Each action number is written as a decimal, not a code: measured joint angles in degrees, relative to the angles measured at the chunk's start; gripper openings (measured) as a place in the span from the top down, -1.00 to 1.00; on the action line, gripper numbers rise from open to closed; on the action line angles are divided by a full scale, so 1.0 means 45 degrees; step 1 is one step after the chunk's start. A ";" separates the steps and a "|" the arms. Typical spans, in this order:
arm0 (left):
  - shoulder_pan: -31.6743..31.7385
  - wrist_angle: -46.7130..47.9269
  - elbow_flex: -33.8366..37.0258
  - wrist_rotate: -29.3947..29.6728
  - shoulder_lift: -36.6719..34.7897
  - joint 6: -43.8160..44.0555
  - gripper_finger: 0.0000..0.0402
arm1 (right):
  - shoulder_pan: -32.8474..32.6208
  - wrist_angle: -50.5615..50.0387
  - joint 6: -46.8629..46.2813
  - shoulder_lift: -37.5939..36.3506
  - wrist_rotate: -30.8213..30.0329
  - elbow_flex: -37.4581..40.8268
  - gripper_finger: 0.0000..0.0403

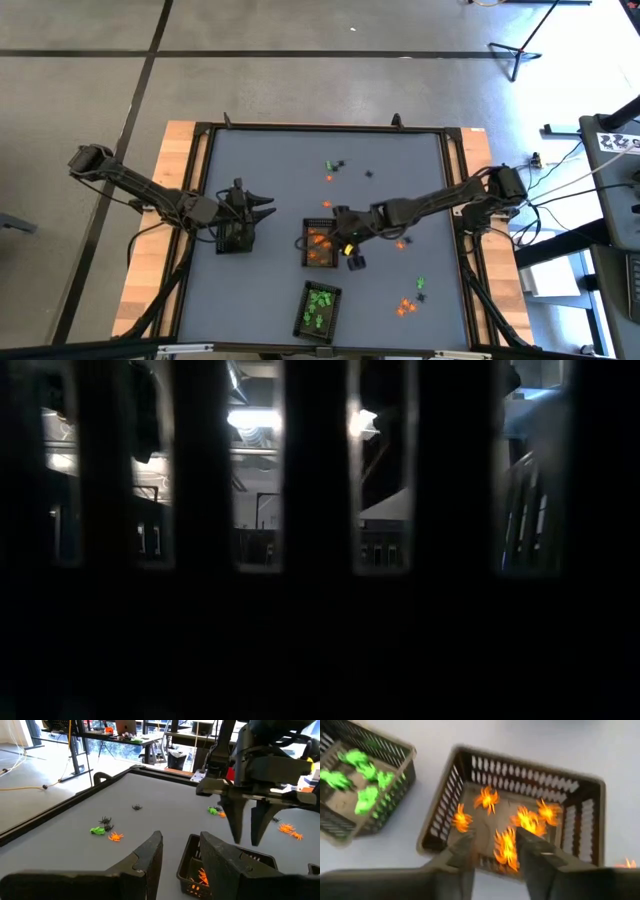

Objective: Sort Halloween decoration
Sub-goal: Put the black spider toy into the top left black basket

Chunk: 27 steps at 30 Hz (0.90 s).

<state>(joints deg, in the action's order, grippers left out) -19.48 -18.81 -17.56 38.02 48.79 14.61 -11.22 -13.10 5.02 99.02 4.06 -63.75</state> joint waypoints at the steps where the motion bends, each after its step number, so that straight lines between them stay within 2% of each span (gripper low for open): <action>1: -0.0002 0.0014 0.0000 0.0000 0.0002 -0.0005 0.38 | 0.0000 -0.0375 -0.0101 -0.0118 -0.0074 -0.0004 0.28; 5: 0.0003 0.0071 0.0000 0.0004 0.0002 -0.0147 0.38 | -0.0027 -0.3387 -0.1893 -0.1025 -0.0275 -0.0335 0.09; 9: 0.0008 -0.0062 0.0000 0.0022 0.0002 -0.0586 0.38 | -0.0852 -0.5655 -0.3942 -0.2301 -0.0991 0.0066 0.09; 18: 0.0018 -0.0149 0.0000 0.0073 0.0002 -0.0719 0.38 | -0.3332 -0.6210 -0.9332 -0.5267 -0.2680 0.3329 0.19; 22: 0.0023 -0.0263 0.0000 0.0078 0.0002 -0.0722 0.38 | -0.3943 -0.6203 -1.1560 -0.5763 -0.2304 0.4768 0.20; 27: 0.0061 -0.0291 0.0000 0.0087 -0.0002 -0.0724 0.38 | -0.4486 -0.6085 -1.2646 -0.5780 -0.2027 0.5319 0.20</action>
<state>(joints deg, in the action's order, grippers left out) -19.20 -20.12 -17.56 38.41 48.78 11.35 -31.41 -40.48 -51.89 73.01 -5.07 -39.81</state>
